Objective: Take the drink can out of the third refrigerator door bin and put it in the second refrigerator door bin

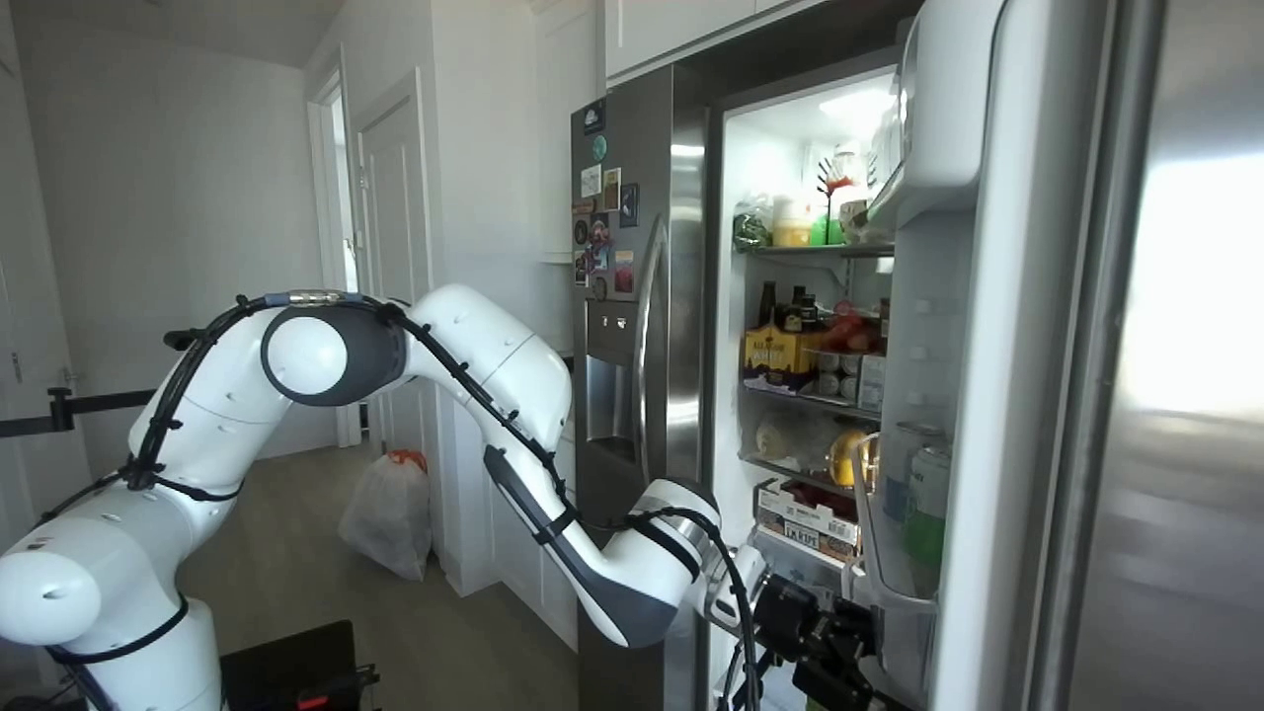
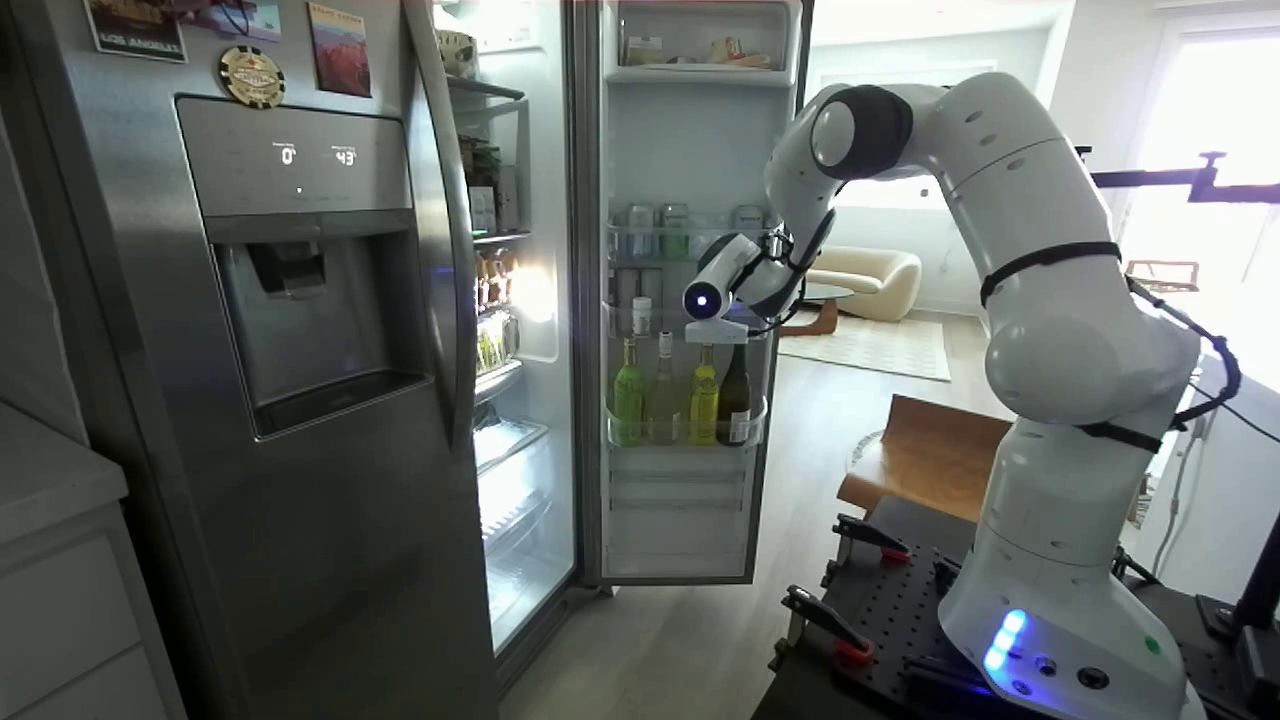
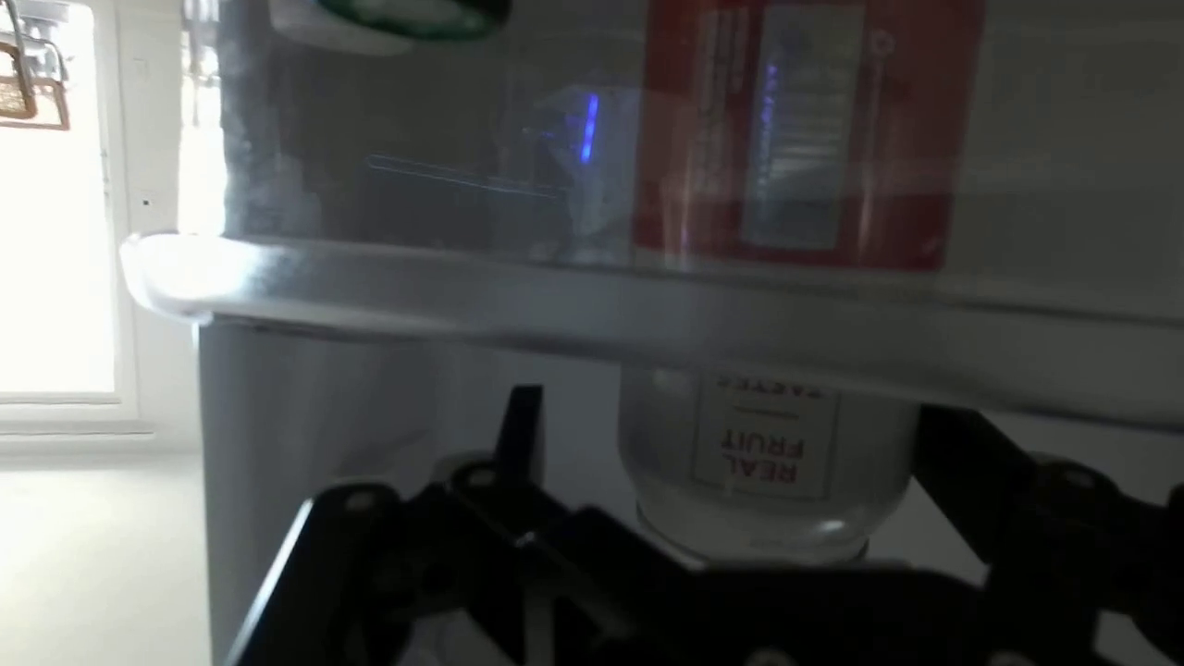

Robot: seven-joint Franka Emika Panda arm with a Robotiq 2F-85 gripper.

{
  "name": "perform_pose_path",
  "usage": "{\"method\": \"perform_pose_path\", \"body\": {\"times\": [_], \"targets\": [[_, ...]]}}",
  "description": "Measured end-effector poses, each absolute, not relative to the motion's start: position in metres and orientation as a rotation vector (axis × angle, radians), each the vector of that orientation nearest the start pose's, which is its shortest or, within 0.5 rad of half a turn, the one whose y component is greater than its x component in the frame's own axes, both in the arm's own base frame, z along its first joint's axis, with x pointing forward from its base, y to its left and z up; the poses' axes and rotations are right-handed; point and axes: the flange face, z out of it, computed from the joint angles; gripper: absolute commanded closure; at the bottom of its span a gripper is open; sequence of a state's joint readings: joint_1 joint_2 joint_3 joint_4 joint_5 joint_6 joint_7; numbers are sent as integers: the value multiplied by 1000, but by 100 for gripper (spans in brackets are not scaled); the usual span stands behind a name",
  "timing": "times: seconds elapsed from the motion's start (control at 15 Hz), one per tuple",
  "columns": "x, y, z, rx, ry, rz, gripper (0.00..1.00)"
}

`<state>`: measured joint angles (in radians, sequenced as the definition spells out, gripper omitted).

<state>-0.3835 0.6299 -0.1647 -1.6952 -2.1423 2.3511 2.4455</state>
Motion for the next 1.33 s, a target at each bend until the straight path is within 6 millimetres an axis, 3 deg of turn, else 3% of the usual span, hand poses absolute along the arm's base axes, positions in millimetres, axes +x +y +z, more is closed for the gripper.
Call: {"method": "perform_pose_path", "body": {"times": [0.2, 0.27, 1.0, 1.33], "targets": [[595, -363, 251, 1640, -989, 1336, 51], [595, -363, 250, 1640, -989, 1336, 53], [595, -364, 251, 1639, -1002, 1355, 53], [596, -361, 249, 1642, -1017, 1445, 53]]}}
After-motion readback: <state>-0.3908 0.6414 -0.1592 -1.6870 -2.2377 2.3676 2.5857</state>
